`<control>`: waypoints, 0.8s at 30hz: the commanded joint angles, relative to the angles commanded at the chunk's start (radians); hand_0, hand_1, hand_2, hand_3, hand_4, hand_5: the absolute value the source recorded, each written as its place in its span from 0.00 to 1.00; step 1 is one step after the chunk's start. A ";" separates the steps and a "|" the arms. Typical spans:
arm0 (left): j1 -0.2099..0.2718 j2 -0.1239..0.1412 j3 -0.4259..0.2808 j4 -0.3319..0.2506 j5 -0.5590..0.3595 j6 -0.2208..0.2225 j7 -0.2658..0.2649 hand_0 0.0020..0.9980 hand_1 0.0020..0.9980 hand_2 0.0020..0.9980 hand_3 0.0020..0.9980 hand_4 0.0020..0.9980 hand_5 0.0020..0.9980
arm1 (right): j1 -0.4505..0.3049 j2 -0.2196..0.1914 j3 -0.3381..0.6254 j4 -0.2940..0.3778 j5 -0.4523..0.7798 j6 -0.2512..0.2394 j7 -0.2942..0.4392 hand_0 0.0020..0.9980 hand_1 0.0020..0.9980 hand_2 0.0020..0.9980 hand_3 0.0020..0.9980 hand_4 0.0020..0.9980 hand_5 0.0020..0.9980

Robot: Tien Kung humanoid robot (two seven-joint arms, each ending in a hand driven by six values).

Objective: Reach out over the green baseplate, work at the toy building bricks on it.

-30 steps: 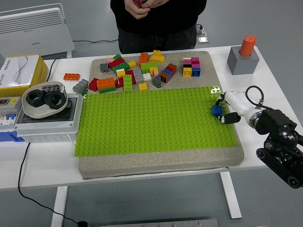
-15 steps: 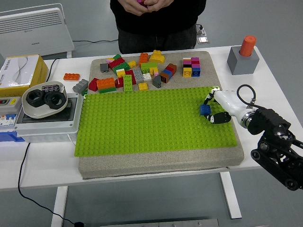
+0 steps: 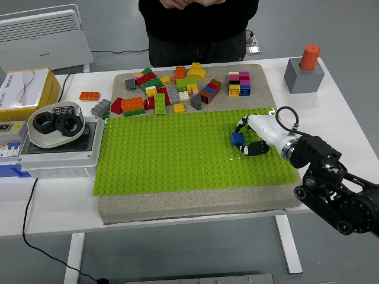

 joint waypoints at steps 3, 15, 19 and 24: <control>-0.001 0.000 0.000 0.000 0.000 0.000 0.000 0.79 0.72 0.72 0.81 0.72 0.84 | 0.014 0.021 -0.006 -0.020 -0.001 -0.002 0.001 0.77 0.70 0.73 0.49 0.62 0.20; -0.003 0.003 0.001 0.000 0.001 0.000 0.000 0.79 0.72 0.72 0.81 0.72 0.84 | 0.056 0.074 -0.059 -0.084 0.020 -0.006 0.004 0.77 0.70 0.73 0.50 0.62 0.20; -0.003 0.004 0.000 0.000 0.001 0.000 0.000 0.79 0.72 0.72 0.81 0.72 0.84 | 0.058 0.080 -0.067 -0.094 0.025 -0.007 0.005 0.77 0.70 0.73 0.50 0.62 0.20; -0.003 0.005 0.000 0.000 0.002 -0.001 0.000 0.79 0.72 0.72 0.81 0.73 0.84 | 0.062 0.083 -0.071 -0.106 0.029 -0.013 0.010 0.77 0.70 0.73 0.51 0.63 0.21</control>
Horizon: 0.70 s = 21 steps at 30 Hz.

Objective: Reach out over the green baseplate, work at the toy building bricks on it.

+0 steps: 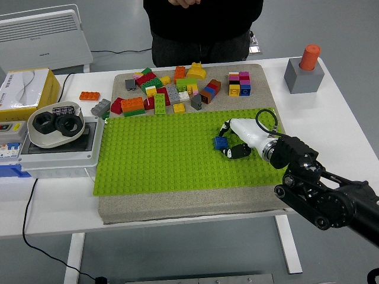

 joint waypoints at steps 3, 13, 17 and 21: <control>0.001 0.000 0.002 0.000 -0.002 0.000 -0.001 0.79 0.72 0.72 0.81 0.73 0.84 | 0.003 0.002 -0.003 -0.006 0.001 -0.006 0.004 0.77 0.70 0.73 0.51 0.63 0.21; 0.001 0.002 0.007 0.000 -0.005 0.000 -0.001 0.79 0.72 0.72 0.81 0.73 0.84 | 0.015 0.013 -0.010 -0.031 0.000 -0.012 0.008 0.77 0.70 0.73 0.53 0.63 0.21; 0.001 0.003 0.008 0.000 -0.006 0.000 -0.001 0.79 0.72 0.72 0.81 0.73 0.84 | 0.019 0.016 -0.009 -0.043 -0.003 -0.015 0.009 0.77 0.70 0.73 0.53 0.63 0.21; 0.001 0.003 0.009 0.000 -0.006 0.000 -0.001 0.79 0.72 0.72 0.81 0.73 0.84 | 0.021 0.018 -0.009 -0.050 -0.007 -0.016 0.009 0.77 0.70 0.73 0.56 0.64 0.22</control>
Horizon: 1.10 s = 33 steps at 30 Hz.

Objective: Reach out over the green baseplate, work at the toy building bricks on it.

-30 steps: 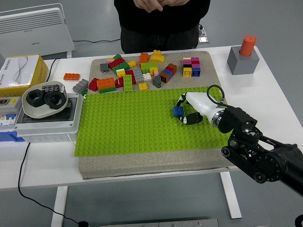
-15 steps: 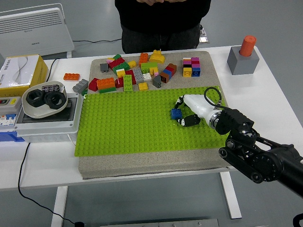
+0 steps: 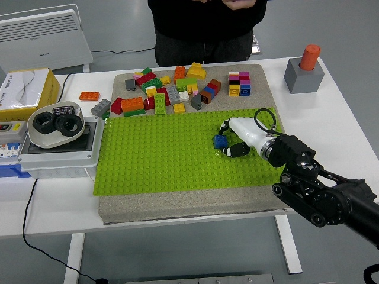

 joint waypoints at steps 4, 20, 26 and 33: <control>0.000 0.000 0.000 0.000 0.000 0.000 0.000 0.79 0.72 0.72 0.81 0.73 0.84 | 0.001 0.000 -0.001 -0.003 -0.001 0.000 0.000 0.77 0.70 0.73 0.56 0.64 0.22; -0.001 0.000 -0.001 0.000 0.002 0.000 0.000 0.79 0.72 0.72 0.81 0.73 0.84 | 0.003 -0.003 -0.004 -0.005 -0.009 0.001 -0.001 0.77 0.70 0.73 0.60 0.64 0.21; -0.001 0.000 -0.002 0.000 0.002 0.000 -0.001 0.79 0.72 0.72 0.81 0.73 0.84 | 0.004 -0.004 -0.007 -0.005 -0.009 0.001 -0.001 0.77 0.70 0.73 0.62 0.65 0.21; -0.002 0.000 -0.003 0.000 0.003 0.000 -0.001 0.79 0.72 0.72 0.81 0.73 0.84 | 0.005 -0.004 -0.010 -0.005 -0.007 0.001 0.000 0.77 0.70 0.73 0.65 0.66 0.21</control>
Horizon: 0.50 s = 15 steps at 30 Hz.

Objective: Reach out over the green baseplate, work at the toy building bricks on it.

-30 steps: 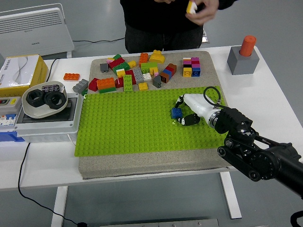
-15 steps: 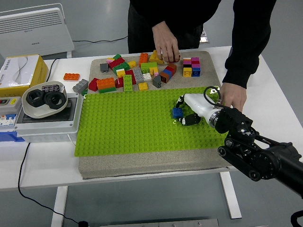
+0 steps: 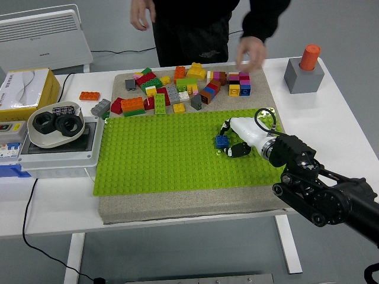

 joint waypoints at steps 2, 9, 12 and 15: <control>0.000 0.000 0.000 0.000 0.000 0.000 0.000 0.79 0.72 0.72 0.81 0.73 0.84 | 0.000 0.000 0.000 0.001 0.001 0.000 0.000 0.77 0.70 0.73 0.65 0.66 0.21; 0.000 0.000 0.001 0.000 0.000 0.000 0.000 0.79 0.72 0.72 0.81 0.73 0.84 | 0.000 0.001 0.000 0.000 0.002 0.000 0.001 0.77 0.70 0.73 0.65 0.67 0.20; 0.000 0.000 0.001 0.000 -0.001 0.000 0.000 0.79 0.72 0.72 0.81 0.73 0.84 | -0.001 0.000 0.000 0.001 0.003 0.000 0.001 0.77 0.70 0.73 0.65 0.68 0.20; 0.000 0.000 0.002 0.000 -0.001 0.000 0.000 0.79 0.72 0.72 0.81 0.73 0.84 | -0.002 -0.001 -0.001 0.003 0.004 0.000 0.001 0.77 0.70 0.73 0.65 0.68 0.20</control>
